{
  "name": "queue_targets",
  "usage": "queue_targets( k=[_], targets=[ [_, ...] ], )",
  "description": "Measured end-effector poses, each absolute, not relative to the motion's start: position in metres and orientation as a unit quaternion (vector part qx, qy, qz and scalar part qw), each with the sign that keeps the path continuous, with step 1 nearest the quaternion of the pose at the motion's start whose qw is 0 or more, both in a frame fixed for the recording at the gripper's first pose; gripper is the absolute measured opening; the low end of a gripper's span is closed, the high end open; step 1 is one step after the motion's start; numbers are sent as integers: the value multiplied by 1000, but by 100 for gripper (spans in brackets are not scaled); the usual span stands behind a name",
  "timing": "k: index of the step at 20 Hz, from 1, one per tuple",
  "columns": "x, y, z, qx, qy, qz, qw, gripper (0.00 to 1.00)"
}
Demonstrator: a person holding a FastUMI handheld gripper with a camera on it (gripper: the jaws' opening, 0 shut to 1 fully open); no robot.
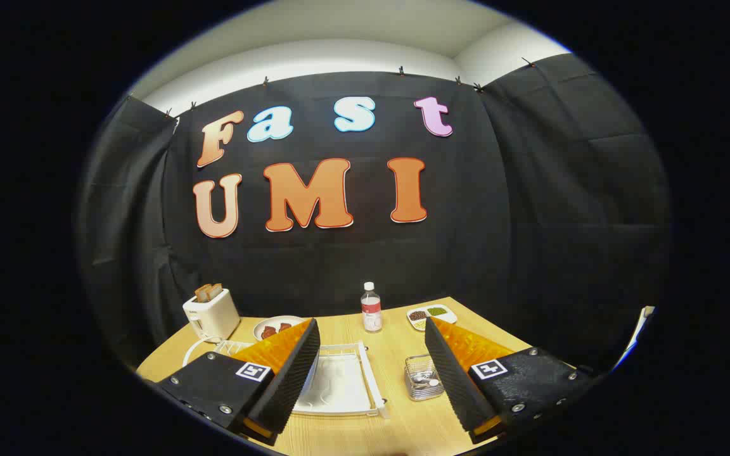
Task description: Take the plate from the dish rack, then take the spoon from the basket and place it into the plate.
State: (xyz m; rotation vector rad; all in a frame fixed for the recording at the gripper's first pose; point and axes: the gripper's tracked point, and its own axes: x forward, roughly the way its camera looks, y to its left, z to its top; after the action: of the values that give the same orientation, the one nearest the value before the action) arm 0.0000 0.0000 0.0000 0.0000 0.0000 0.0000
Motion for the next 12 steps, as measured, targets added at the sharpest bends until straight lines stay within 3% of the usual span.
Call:
queue_targets(
  k=[12],
  targets=[
    [-9, 14, 10, -23, 8, 8, 1000, 99]
  ],
)
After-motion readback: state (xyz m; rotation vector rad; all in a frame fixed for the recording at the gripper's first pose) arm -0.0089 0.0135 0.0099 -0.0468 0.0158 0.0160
